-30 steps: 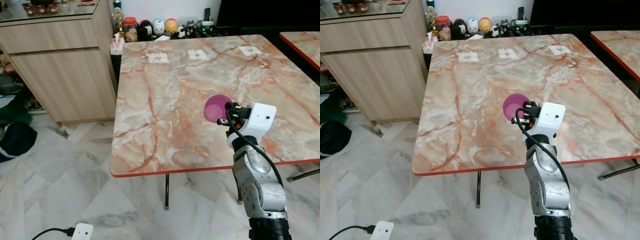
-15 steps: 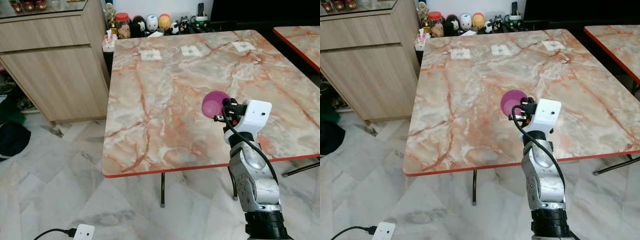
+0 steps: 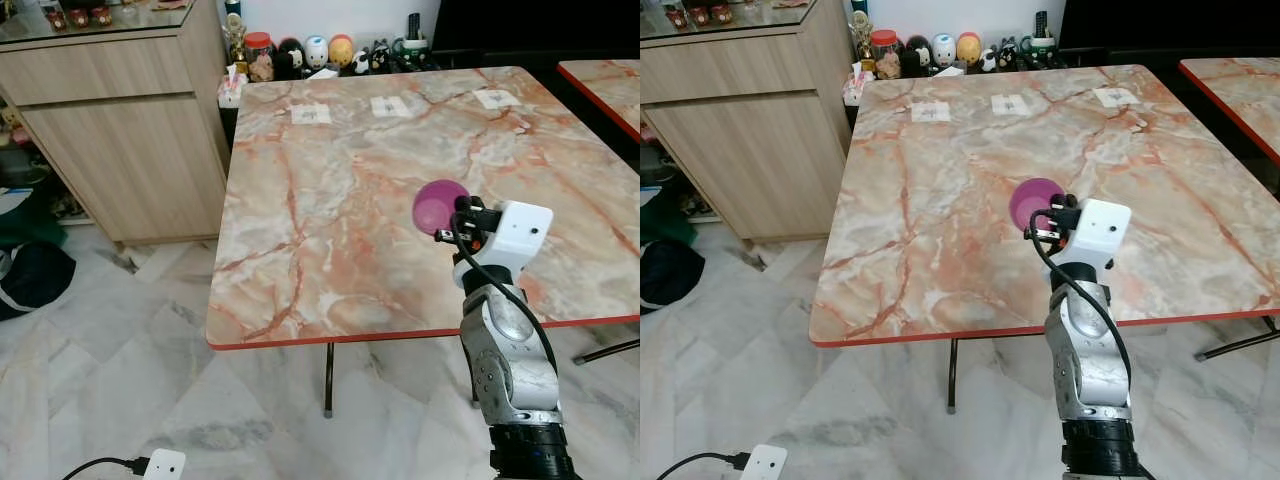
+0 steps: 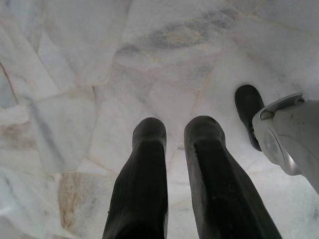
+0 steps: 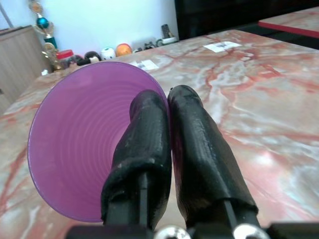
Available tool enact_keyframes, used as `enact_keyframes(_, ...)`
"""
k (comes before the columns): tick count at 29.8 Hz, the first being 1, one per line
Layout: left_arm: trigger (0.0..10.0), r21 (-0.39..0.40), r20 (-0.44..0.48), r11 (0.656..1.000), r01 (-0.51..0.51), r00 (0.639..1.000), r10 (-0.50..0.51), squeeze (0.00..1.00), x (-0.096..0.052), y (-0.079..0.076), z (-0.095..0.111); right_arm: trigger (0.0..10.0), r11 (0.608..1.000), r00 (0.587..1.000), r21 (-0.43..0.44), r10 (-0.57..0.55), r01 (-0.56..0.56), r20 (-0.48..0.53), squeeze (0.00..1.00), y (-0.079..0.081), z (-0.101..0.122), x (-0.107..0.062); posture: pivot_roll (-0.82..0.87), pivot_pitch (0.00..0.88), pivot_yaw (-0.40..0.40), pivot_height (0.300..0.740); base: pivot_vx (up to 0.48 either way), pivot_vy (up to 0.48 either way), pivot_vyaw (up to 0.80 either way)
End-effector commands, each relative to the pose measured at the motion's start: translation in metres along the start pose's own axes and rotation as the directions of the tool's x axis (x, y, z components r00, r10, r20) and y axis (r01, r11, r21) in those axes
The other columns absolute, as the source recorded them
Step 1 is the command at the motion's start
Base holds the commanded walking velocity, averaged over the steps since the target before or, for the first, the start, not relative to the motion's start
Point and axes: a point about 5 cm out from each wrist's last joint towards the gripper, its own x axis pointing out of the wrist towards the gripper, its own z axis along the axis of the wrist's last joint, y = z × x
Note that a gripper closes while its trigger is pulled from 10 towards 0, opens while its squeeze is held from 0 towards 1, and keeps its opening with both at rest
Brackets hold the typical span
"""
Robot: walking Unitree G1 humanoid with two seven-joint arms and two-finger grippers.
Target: Setting the table
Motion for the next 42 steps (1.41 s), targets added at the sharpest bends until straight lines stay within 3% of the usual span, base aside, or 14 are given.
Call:
enact_keyframes(1, 10.0, 0.017, -0.030, 1.000, 0.004, 1.000, -0.003, 0.00, -0.0015, 0.0007, -0.0076, 10.0, 1.000, 1.000, 0.009, 0.000, 0.000, -0.010, 0.00, 0.0024, -0.0029, -0.0004, -0.09, 0.052, 0.030, 0.740, 0.000, -0.480, 0.00)
enact_keyframes(7, 10.0, 0.044, -0.033, 0.999, 0.007, 0.999, -0.006, 0.00, -0.0011, -0.0003, -0.0068, 10.0, 1.000, 1.000, 0.010, -0.008, 0.008, -0.015, 0.00, 0.0018, -0.0044, -0.0004, -0.09, 0.051, 0.030, 0.740, 0.000, -0.340, 0.00)
enact_keyframes(42, 10.0, 0.028, -0.033, 1.000, 0.003, 0.999, -0.002, 0.00, -0.0016, -0.0001, -0.0082, 10.0, 0.998, 0.998, 0.009, -0.065, 0.065, -0.003, 0.00, -0.0067, 0.0000, 0.0044, -0.09, 0.092, 0.028, 0.740, 0.000, -0.480, 0.00)
